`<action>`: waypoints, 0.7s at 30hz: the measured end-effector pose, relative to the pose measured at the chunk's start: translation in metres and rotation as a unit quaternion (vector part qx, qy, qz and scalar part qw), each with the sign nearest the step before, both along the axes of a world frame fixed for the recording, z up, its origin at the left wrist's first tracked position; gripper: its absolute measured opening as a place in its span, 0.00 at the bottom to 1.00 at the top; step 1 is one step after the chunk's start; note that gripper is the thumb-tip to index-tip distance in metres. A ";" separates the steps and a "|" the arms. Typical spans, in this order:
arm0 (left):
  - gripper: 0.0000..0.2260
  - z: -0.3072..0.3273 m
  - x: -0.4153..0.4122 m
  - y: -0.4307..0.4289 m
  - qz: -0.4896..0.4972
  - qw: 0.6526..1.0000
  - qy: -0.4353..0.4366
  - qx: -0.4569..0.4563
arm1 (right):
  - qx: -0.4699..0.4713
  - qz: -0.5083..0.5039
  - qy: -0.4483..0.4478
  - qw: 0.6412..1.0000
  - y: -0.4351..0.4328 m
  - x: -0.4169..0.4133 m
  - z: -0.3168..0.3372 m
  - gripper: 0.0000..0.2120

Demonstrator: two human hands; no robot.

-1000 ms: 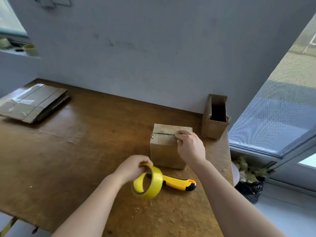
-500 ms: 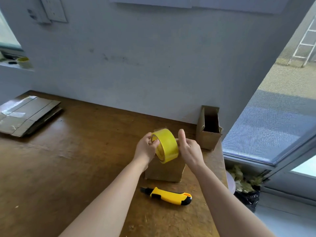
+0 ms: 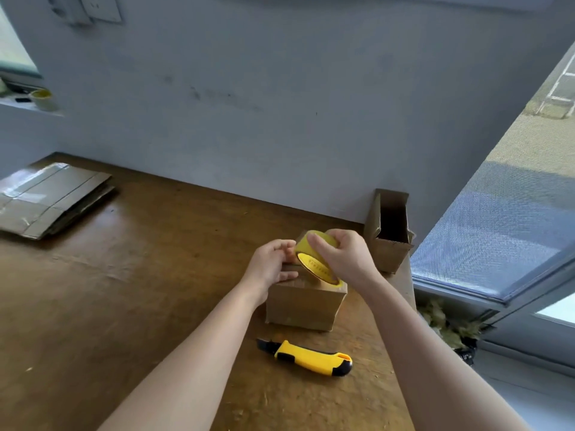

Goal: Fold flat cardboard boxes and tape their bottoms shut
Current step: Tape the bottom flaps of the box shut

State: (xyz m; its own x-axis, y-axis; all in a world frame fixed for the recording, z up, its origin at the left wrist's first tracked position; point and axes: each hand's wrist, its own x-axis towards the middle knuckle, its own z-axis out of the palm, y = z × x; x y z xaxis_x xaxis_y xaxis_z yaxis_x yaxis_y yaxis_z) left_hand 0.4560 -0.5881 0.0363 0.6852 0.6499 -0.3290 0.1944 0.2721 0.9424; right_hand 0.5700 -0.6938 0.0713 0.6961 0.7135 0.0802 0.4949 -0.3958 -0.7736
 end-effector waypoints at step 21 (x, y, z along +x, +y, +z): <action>0.08 -0.010 0.009 0.002 0.124 0.991 0.028 0.048 | -0.101 0.045 -0.142 0.984 0.008 0.019 0.025 0.19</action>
